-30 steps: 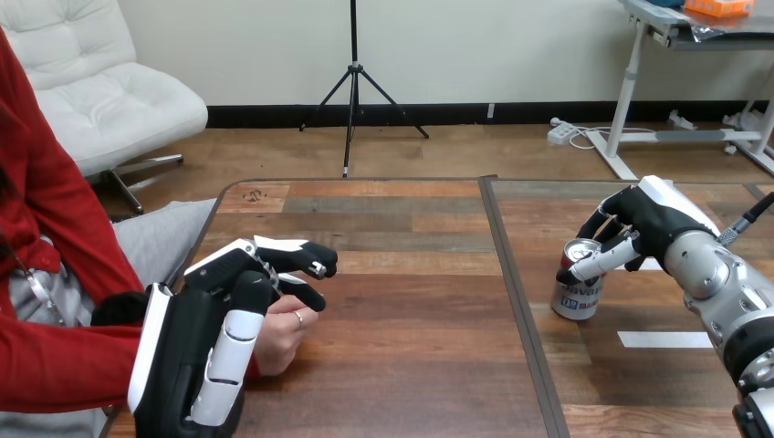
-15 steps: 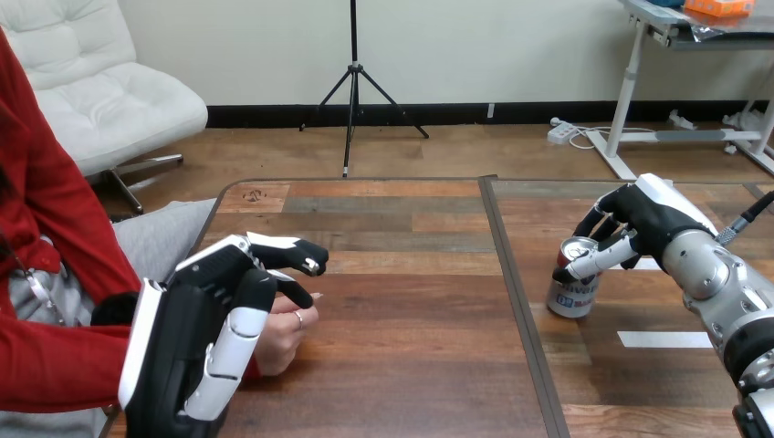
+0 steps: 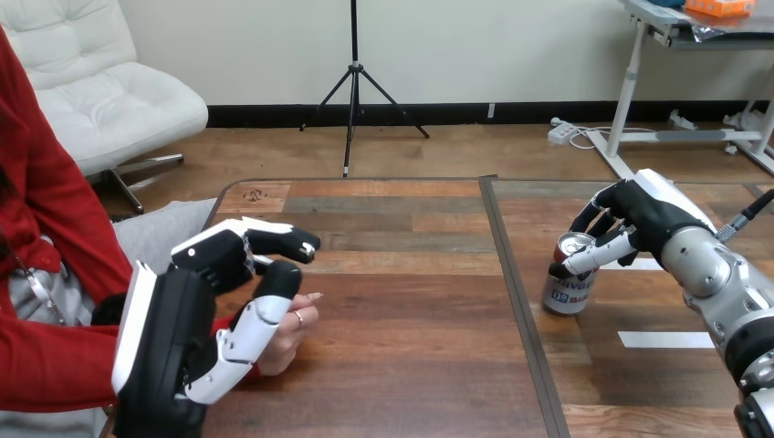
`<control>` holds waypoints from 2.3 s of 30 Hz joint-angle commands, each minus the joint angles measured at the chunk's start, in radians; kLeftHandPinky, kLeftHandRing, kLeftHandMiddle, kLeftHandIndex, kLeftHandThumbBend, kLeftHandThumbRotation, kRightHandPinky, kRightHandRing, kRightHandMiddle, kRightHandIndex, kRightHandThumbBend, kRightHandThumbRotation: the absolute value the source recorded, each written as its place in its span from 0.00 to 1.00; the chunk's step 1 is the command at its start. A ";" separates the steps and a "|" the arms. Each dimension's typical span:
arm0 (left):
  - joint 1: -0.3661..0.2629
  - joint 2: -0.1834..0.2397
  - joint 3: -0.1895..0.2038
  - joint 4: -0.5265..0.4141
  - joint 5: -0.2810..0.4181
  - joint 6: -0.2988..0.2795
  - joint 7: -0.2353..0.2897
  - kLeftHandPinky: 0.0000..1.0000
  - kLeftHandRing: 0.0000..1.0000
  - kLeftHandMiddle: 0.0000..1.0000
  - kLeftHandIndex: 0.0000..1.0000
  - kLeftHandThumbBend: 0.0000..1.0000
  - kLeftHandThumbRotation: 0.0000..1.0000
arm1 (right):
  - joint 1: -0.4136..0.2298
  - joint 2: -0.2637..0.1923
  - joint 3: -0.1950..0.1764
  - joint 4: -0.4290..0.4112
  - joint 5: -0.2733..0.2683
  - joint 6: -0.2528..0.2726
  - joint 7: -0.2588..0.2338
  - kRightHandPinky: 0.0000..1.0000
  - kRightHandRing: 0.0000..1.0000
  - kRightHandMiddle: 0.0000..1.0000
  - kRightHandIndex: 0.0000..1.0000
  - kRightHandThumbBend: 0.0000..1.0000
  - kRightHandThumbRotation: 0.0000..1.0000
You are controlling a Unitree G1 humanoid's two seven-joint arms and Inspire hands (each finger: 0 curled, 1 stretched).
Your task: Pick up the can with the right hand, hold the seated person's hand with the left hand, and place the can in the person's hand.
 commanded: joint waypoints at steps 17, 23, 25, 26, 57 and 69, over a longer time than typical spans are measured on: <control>-0.120 0.148 0.128 -0.081 0.360 0.136 0.063 0.56 0.71 0.73 0.71 0.82 0.51 | -0.085 -0.055 -0.030 -0.093 0.023 -0.047 0.007 0.36 0.42 0.45 0.46 0.82 0.00; -0.156 0.187 0.136 -0.080 0.418 0.179 0.065 0.55 0.71 0.75 0.73 0.90 0.45 | -0.076 -0.060 -0.034 -0.097 0.023 -0.064 0.012 0.36 0.42 0.45 0.46 0.82 0.00; -0.165 0.200 0.133 -0.079 0.424 0.194 0.060 0.55 0.72 0.76 0.73 0.92 0.43 | -0.074 -0.062 -0.035 -0.097 0.023 -0.071 0.016 0.36 0.42 0.46 0.46 0.82 0.00; -0.175 0.212 0.132 -0.073 0.432 0.202 0.055 0.56 0.72 0.76 0.74 0.92 0.43 | -0.072 -0.064 -0.036 -0.097 0.024 -0.077 0.019 0.36 0.42 0.46 0.46 0.82 0.00; -0.341 0.424 0.037 0.110 0.568 0.232 0.015 0.68 0.78 0.81 0.79 1.00 0.43 | -0.044 -0.070 -0.046 -0.103 0.036 -0.131 0.033 0.38 0.43 0.45 0.46 0.82 0.00; -0.379 0.457 -0.006 0.149 0.582 0.291 -0.037 0.73 0.80 0.81 0.81 1.00 0.43 | -0.040 -0.070 -0.048 -0.103 0.040 -0.155 0.032 0.37 0.41 0.44 0.46 0.82 0.00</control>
